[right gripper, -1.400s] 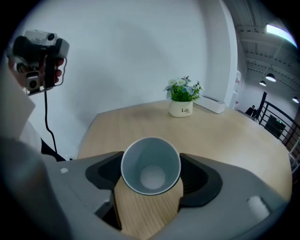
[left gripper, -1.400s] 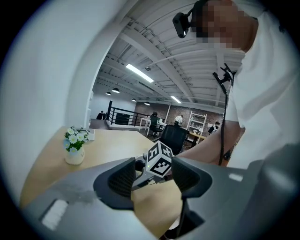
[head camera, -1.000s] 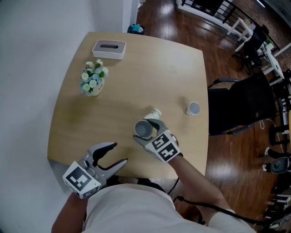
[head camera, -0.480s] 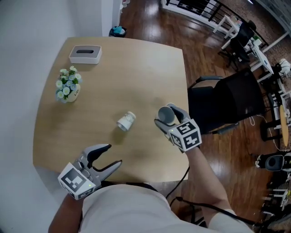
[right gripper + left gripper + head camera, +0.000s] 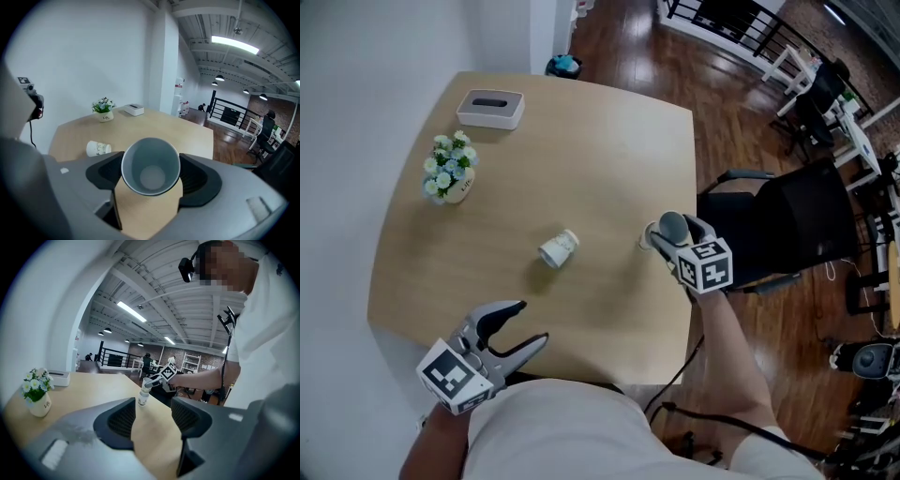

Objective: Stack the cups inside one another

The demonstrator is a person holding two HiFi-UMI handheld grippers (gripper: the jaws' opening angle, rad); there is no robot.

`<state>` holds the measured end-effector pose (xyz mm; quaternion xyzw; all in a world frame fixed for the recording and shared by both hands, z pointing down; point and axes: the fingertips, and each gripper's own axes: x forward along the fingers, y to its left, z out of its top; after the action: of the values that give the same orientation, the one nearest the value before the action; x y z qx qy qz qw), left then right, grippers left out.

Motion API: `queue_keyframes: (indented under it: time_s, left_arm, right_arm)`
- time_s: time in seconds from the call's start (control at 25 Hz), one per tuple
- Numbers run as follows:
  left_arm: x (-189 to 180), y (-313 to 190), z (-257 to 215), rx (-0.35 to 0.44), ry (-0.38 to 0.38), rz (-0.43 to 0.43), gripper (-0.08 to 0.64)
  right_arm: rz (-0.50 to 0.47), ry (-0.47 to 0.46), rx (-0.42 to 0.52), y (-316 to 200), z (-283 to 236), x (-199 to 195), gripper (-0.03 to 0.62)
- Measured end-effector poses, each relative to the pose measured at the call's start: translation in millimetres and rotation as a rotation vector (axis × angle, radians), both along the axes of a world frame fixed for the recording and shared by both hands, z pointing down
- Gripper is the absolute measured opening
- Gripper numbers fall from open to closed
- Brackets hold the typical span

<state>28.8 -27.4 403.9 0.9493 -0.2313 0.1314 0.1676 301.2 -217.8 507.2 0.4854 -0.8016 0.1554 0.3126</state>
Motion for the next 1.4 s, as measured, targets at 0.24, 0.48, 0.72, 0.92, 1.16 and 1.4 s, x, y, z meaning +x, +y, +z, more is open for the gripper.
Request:
queue_keyframes:
  time_s: [0.24,0.48,0.72,0.92,1.16,1.4]
  left_arm:
    - [-1,7,1,-0.010,-0.016,-0.032,0.244]
    - [-7,13,3,-0.019,-0.026,-0.049,0.244]
    - [-8,16,1,-0.011,-0.015,-0.039,0.244]
    - [-11,20,1,-0.007,-0.005,-0.023,0.244]
    - [-23,22,1,0.015,0.014,-0.027,0.253]
    - [-45,26,-3,0.023,0.033,-0.006,0.253]
  right_arm:
    - [-0.008,0.003,-0.025,-5,23,2,0.373]
    - [-0.001,-0.016,-0.040,-5,30,3,0.397]
    - [0.004,-0.013,-0.017,2,18,2,0.406]
    - [0.009,-0.001,-0.007,11,10,-4,0.405]
    - [-0.022,0.004,0.016,32,-2,-41,0.405]
    - [-0.185,0.015,-0.040,84,29,-150,0.405]
